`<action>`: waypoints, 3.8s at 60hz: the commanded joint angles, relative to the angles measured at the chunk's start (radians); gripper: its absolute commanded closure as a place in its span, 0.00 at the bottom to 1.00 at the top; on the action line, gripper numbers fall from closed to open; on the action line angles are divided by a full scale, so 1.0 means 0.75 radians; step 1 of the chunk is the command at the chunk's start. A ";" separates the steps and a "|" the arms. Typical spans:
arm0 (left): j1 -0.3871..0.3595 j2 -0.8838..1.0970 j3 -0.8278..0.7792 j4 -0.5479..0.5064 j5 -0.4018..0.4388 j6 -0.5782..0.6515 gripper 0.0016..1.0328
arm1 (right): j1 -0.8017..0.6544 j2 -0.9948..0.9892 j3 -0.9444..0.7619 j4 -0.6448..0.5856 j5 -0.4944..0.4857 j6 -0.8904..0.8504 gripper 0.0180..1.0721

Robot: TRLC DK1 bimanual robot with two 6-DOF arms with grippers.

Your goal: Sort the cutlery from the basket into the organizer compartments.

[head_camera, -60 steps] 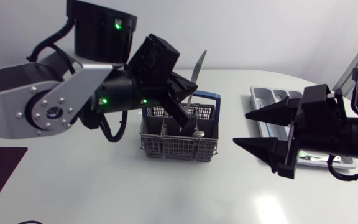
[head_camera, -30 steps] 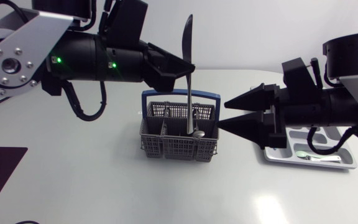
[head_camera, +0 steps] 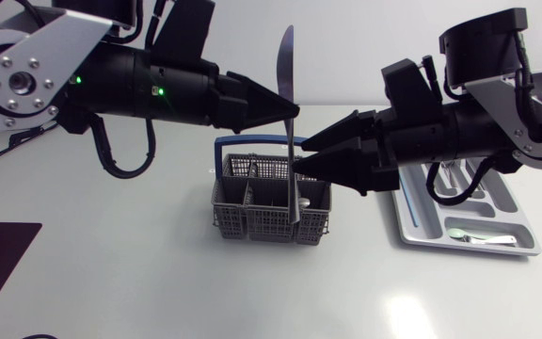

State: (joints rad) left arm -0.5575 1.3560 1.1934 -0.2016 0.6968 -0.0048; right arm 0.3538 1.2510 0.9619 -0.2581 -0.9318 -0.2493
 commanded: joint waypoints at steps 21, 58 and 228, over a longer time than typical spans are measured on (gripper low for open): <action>0.050 0.047 0.047 0.007 0.110 -0.077 0.97 | 0.078 0.054 0.069 0.027 -0.022 0.077 0.63; 0.068 0.053 0.061 0.032 0.132 -0.122 0.85 | 0.103 0.042 0.039 0.033 -0.003 0.103 0.94; -0.167 -0.004 0.010 -0.375 -0.113 0.469 0.06 | -1.204 1.128 0.791 -0.038 0.933 -0.058 0.94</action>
State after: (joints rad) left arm -0.6720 1.3491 1.2343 -0.4744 0.6189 0.3183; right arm -0.5674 2.0464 1.5021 -0.2810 -0.2596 -0.3210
